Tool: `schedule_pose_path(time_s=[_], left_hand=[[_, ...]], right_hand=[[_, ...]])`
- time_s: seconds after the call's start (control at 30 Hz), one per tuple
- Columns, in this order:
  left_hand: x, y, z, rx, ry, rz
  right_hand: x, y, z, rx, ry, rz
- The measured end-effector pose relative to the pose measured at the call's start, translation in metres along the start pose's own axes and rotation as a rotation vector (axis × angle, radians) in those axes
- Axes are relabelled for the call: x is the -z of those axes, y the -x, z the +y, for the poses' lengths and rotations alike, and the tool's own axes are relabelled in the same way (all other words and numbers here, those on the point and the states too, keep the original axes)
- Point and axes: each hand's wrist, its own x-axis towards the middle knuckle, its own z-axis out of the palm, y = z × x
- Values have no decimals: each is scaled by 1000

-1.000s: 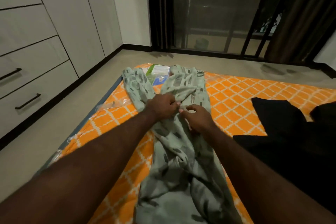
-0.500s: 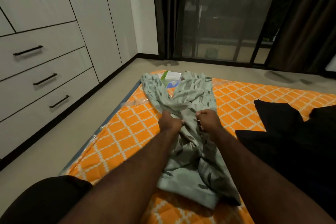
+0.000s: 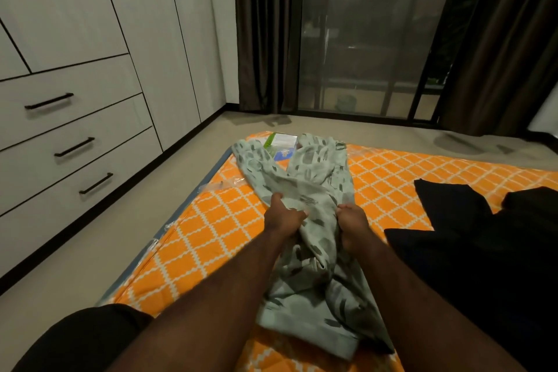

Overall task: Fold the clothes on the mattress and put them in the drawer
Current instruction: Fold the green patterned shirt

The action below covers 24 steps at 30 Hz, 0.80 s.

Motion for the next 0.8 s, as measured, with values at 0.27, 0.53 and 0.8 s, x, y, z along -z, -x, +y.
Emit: schedule_pose_path(time_s=[0.27, 0.53, 0.8], left_hand=[[-1, 20, 2, -80, 384, -152], [-2, 64, -26, 75, 203, -364], [9, 94, -49, -199, -262, -239]], right_hand=[[21, -22, 25, -6, 311, 102], [23, 27, 24, -23, 512, -190], [19, 83, 20, -171, 451, -427]])
